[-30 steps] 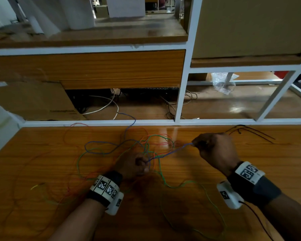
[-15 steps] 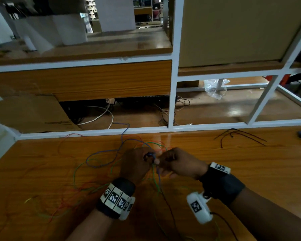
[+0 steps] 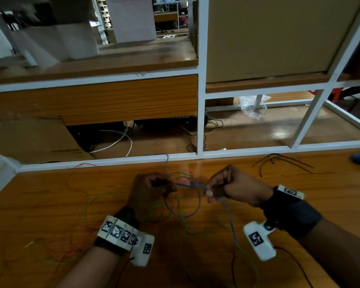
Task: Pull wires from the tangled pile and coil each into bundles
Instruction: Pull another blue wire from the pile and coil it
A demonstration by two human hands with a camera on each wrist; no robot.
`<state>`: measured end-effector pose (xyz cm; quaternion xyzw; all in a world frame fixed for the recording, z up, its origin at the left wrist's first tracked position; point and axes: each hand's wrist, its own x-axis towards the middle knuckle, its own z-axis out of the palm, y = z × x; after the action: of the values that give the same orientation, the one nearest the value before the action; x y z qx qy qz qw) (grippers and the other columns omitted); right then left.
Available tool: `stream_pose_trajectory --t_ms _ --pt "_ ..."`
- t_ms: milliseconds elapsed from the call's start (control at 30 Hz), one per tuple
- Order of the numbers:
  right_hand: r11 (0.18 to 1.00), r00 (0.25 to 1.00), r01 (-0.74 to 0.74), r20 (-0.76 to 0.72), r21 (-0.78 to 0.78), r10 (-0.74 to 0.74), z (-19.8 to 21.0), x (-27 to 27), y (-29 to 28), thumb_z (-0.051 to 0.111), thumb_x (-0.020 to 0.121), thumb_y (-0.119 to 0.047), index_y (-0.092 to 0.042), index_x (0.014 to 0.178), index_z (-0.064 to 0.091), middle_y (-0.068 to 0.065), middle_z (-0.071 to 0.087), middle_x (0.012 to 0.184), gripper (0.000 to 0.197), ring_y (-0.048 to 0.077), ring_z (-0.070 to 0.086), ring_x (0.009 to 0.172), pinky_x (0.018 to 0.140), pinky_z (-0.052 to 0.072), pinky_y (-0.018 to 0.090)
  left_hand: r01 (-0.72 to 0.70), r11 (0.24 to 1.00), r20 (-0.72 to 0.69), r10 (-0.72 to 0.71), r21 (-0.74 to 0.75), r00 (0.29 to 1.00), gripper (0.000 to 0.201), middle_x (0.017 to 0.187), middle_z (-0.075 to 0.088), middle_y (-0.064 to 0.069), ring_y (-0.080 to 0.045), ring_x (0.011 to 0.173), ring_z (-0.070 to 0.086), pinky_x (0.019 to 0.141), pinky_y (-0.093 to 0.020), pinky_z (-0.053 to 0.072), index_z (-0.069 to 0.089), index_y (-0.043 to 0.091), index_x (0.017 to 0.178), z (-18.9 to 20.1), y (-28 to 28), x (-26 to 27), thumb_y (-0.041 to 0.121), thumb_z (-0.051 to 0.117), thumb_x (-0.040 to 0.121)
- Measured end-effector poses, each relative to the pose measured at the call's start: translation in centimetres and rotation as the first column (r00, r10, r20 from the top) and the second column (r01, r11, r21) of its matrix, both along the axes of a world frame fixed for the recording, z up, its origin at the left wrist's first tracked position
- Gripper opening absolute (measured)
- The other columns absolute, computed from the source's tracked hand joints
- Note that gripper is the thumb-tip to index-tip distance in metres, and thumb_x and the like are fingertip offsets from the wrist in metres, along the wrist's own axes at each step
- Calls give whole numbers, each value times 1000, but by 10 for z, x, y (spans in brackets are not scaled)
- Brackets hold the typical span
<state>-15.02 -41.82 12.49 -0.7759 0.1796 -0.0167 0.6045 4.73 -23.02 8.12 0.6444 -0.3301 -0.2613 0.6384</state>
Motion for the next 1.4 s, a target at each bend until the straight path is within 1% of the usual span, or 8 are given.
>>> stream_pose_trajectory --t_ms 167,267,400,600,767,967,1133,1400 --pt "999 997 -8 79 35 5 -2 -10 -6 72 95 -9 -7 86 72 28 70 81 9 27 58 70 71 43 37 165 968 -524 -242 -190 817 40 78 69 -9 -17 64 68 59 -28 58 65 6 104 12 -19 -13 11 80 67" --pt "997 990 -6 140 79 -5 -2 -15 -9 62 102 -7 -8 89 63 14 68 74 13 20 60 59 58 47 28 264 928 -672 -371 -261 640 77 78 60 -6 -7 44 48 41 -20 44 58 8 129 14 -23 -8 15 92 61" --pt "964 985 40 175 -262 7 12 -32 -29 63 101 -5 -6 90 68 5 70 70 12 7 58 57 59 43 16 409 894 -176 -379 185 908 31 58 50 -7 -8 38 30 39 -18 27 71 3 113 26 -12 14 16 75 85" --pt "870 988 135 135 -474 -80 26 -73 -64 67 97 -1 -12 86 74 6 76 76 17 15 73 75 71 56 23 115 928 373 -253 354 893 13 58 68 9 -6 44 52 47 -24 41 80 16 77 48 19 74 15 74 89" --pt "750 974 190 27 -633 -224 17 -82 -90 69 92 4 -21 85 73 -3 76 77 27 5 73 77 75 59 41 68 967 508 -189 247 840 21 68 71 23 7 64 67 62 -7 49 78 26 76 51 7 58 6 77 83" --pt "739 978 -70 -192 -670 -82 36 -49 -54 66 75 -76 -45 137 51 -27 69 113 71 -3 66 99 92 52 30 148 975 657 -223 169 720 9 80 78 0 -4 69 69 62 -18 51 82 11 84 57 -43 10 19 81 81" --pt "896 997 56 75 -441 -25 42 -5 -17 54 105 -40 -13 92 72 -5 67 63 36 6 59 53 53 47 22 193 972 618 -234 134 750 8 75 74 3 -5 67 66 61 -23 50 80 18 79 67 -74 -11 24 78 84" --pt "428 919 389 310 -816 -243 58 -66 -115 54 106 -26 -13 77 71 1 66 65 36 18 63 56 58 53 37 89 967 457 -192 237 868 14 58 66 19 9 54 58 53 -5 39 76 -3 83 47 -38 40 5 67 92"
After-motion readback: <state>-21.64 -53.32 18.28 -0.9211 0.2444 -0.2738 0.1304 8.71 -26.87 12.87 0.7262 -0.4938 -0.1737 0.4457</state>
